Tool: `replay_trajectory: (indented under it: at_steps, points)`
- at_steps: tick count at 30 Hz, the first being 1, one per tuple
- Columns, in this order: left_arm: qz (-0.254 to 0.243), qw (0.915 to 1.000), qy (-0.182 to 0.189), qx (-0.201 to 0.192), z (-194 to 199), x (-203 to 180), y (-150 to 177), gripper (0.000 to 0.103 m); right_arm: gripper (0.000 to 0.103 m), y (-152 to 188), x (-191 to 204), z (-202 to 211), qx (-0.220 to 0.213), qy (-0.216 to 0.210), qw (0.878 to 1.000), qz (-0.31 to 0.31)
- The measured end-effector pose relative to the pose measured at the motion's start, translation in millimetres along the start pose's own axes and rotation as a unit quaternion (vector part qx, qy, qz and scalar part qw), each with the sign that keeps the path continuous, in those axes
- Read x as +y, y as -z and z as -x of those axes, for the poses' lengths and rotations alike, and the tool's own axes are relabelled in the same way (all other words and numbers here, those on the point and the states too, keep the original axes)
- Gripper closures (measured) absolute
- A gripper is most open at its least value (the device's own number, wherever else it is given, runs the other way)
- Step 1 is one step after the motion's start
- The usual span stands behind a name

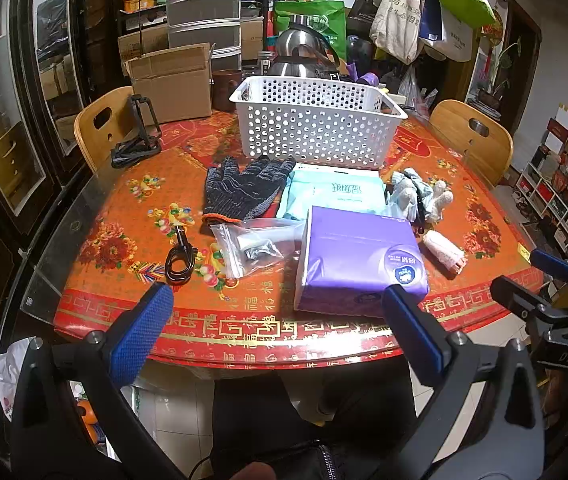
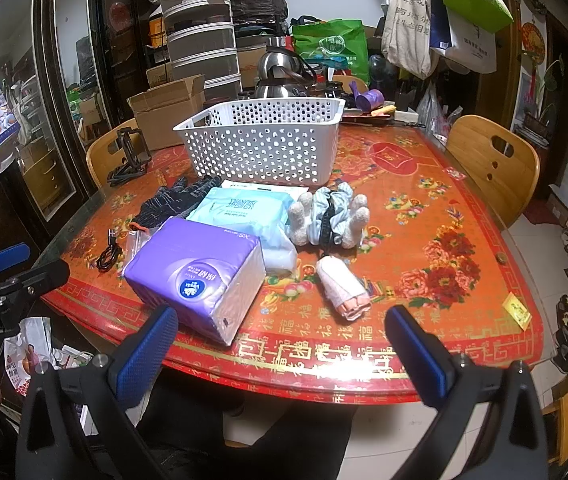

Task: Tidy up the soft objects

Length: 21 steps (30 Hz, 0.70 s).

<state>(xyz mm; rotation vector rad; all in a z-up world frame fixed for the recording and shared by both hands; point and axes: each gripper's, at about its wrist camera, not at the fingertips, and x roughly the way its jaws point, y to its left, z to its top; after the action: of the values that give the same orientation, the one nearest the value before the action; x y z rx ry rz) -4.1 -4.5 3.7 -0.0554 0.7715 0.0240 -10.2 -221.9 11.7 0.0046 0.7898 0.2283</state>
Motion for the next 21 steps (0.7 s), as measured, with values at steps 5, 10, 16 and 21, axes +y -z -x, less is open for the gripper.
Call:
replay_trajectory:
  at_steps: [5,10,16,21]
  points:
    - [-0.001,1.0000,0.000,0.001,-0.1,-0.8,0.2,0.000,0.000,-0.1,-0.7,-0.2,0.000,0.000,1.000,0.000]
    - [0.000,1.0000,0.000,0.000,-0.2,0.7,0.3,0.000,0.000,-0.4,-1.2,-0.3,0.000,0.000,1.000,0.000]
    - [0.000,1.0000,0.002,0.000,0.2,-0.2,0.6,0.000,0.000,-0.6,-1.5,-0.3,0.000,0.000,1.000,0.000]
    - [0.000,1.0000,0.002,-0.001,-0.2,0.9,1.1,0.000,0.000,-0.5,-1.2,-0.8,0.000,-0.001,1.000,0.000]
